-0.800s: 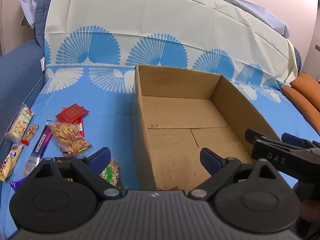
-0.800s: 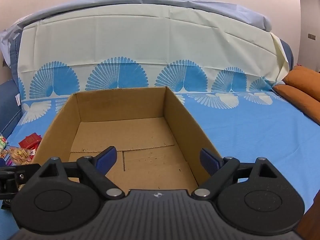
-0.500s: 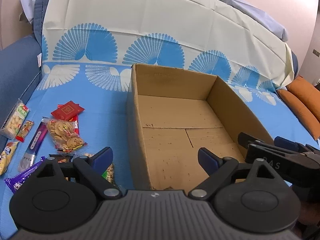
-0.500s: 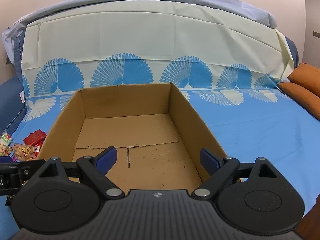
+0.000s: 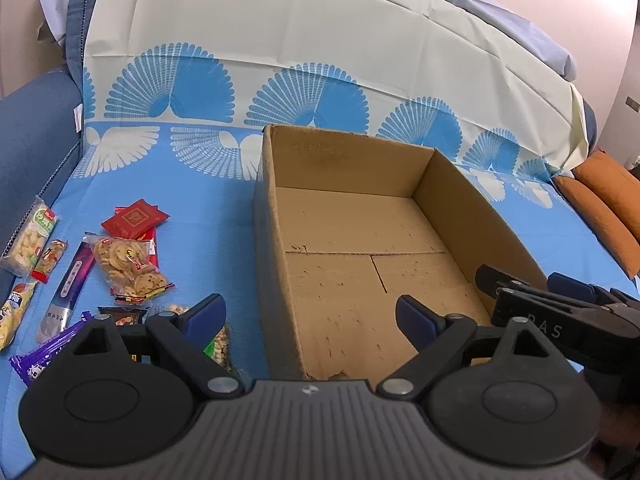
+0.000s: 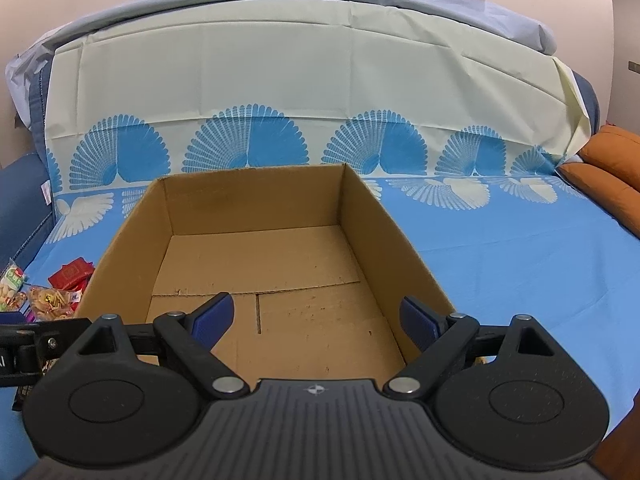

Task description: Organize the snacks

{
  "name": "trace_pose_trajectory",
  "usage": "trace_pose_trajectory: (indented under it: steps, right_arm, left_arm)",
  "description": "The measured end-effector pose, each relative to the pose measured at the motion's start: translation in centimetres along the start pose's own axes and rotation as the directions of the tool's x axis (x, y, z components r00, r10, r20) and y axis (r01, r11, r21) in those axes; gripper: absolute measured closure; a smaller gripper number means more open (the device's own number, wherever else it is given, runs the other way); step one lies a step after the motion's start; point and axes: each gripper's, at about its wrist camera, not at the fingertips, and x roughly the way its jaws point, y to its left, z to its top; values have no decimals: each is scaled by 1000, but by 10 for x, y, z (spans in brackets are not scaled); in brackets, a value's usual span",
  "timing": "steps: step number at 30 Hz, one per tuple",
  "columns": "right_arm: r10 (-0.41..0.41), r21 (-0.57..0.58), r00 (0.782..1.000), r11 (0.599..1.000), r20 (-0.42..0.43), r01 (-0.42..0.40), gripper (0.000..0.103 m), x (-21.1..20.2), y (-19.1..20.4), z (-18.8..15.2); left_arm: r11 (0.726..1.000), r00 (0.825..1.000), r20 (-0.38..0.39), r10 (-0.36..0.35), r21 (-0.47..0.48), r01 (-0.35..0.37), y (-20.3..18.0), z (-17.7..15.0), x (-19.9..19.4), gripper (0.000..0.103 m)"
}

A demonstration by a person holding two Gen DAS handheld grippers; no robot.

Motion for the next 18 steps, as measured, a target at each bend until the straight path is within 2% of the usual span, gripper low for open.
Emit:
trace_pose_trajectory:
  steps: [15, 18]
  right_arm:
    - [23, 12, 1000, 1000, -9, -23, 13, 0, 0, 0]
    - [33, 14, 999, 999, 1, -33, 25, -1, 2, 1]
  left_arm:
    - [1000, 1000, -6, 2, -5, -2, 0, 0, 2, 8]
    - [1000, 1000, 4, -1, 0, 1, 2, 0, -1, 10]
